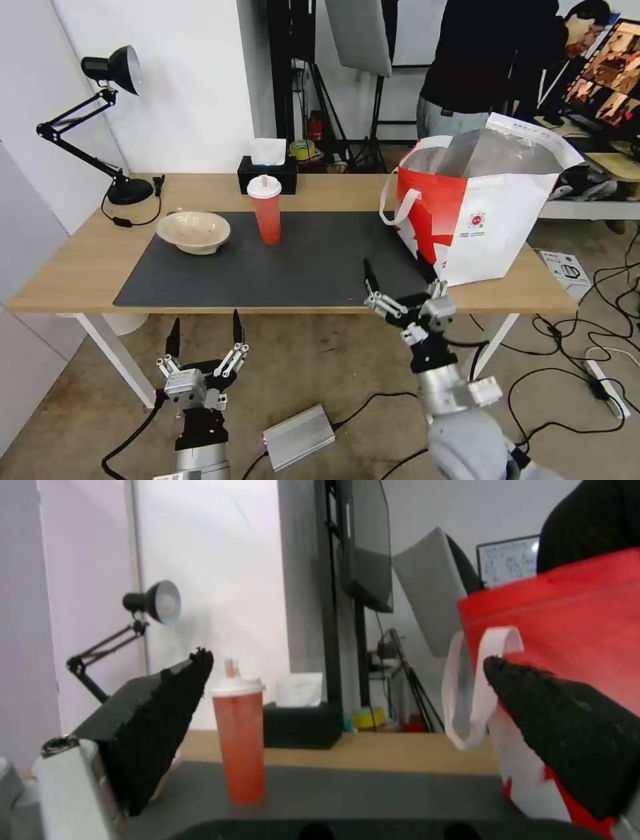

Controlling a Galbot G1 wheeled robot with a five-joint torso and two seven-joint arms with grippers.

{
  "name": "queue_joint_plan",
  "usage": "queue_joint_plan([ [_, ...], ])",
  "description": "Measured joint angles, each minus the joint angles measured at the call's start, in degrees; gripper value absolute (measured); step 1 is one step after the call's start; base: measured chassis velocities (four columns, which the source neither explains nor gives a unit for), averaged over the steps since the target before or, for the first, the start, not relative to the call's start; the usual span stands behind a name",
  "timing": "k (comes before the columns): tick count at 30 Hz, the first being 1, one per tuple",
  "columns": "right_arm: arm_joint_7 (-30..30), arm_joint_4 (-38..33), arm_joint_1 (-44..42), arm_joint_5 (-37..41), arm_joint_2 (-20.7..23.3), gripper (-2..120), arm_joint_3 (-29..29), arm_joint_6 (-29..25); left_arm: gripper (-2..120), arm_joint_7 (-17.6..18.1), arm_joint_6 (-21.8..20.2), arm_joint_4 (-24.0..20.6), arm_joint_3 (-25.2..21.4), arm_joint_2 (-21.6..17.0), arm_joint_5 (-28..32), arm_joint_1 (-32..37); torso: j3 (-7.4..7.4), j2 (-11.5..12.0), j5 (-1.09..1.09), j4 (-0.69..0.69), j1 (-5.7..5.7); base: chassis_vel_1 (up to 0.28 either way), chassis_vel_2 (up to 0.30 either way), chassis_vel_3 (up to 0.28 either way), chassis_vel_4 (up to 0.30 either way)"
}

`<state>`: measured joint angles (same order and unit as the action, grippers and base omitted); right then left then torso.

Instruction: Pick up the trash from the table and place it into the takeout bag.

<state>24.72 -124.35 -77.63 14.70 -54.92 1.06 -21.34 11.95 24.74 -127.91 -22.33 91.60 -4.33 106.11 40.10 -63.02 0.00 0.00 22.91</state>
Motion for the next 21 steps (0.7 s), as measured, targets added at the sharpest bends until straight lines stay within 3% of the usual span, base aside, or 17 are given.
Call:
queue_joint_plan([
  [14,4.5,0.6,-7.8,-6.1,-1.2,100,-2.1,0.1,100,0.0,0.1,-0.2,0.0,0.0,0.0,0.1,0.00,0.0,0.00,0.00,0.00,0.000,0.000,0.000,0.000],
  [21,7.5,1.0,-10.1,-8.5,-1.9,100,-2.8,2.9,100,0.0,0.1,-0.2,0.0,0.0,0.0,0.2,0.00,0.0,0.00,0.00,0.00,0.000,0.000,0.000,0.000],
])
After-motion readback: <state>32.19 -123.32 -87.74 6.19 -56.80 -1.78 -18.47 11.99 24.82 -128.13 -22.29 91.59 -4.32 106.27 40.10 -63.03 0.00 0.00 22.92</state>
